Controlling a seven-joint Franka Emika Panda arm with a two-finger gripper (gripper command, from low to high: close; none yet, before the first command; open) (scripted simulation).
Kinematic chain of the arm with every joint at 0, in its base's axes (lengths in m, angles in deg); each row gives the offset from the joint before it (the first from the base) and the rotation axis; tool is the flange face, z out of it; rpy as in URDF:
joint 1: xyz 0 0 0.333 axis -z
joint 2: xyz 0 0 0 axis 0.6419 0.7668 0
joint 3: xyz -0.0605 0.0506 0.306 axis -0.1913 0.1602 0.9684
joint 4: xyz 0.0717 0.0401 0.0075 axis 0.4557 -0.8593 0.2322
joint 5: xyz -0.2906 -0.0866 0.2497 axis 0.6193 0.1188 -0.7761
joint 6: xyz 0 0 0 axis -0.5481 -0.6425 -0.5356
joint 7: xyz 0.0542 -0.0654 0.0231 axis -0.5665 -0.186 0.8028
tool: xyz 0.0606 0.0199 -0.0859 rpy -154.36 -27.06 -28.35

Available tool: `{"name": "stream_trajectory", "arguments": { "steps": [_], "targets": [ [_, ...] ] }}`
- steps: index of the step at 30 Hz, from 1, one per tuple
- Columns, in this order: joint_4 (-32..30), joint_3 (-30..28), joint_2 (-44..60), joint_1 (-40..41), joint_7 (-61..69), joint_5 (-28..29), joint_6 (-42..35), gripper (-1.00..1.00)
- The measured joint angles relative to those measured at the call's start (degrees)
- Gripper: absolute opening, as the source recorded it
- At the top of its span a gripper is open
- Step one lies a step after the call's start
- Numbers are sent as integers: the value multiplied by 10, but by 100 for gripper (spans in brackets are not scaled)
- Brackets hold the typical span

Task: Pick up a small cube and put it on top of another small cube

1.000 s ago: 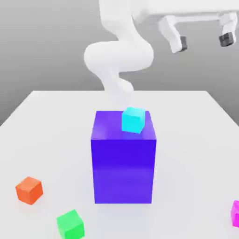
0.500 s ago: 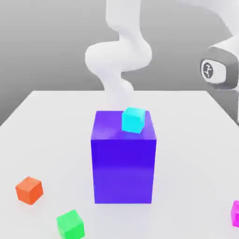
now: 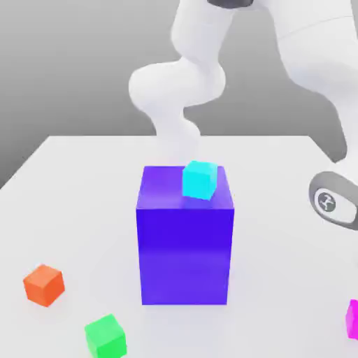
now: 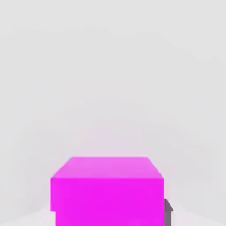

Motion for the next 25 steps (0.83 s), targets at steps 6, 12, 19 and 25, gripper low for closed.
{"name": "stream_trajectory", "arguments": {
  "steps": [6, 12, 19, 25],
  "targets": [
    [-31, -18, -96, 40, 16, -17, -64, -100],
    [-78, -89, -152, 131, 46, -46, -73, -100],
    [-127, -174, -187, 240, 89, -90, -63, -100],
    [-122, -174, -130, 302, 132, -143, -17, 100]
  ]
}}
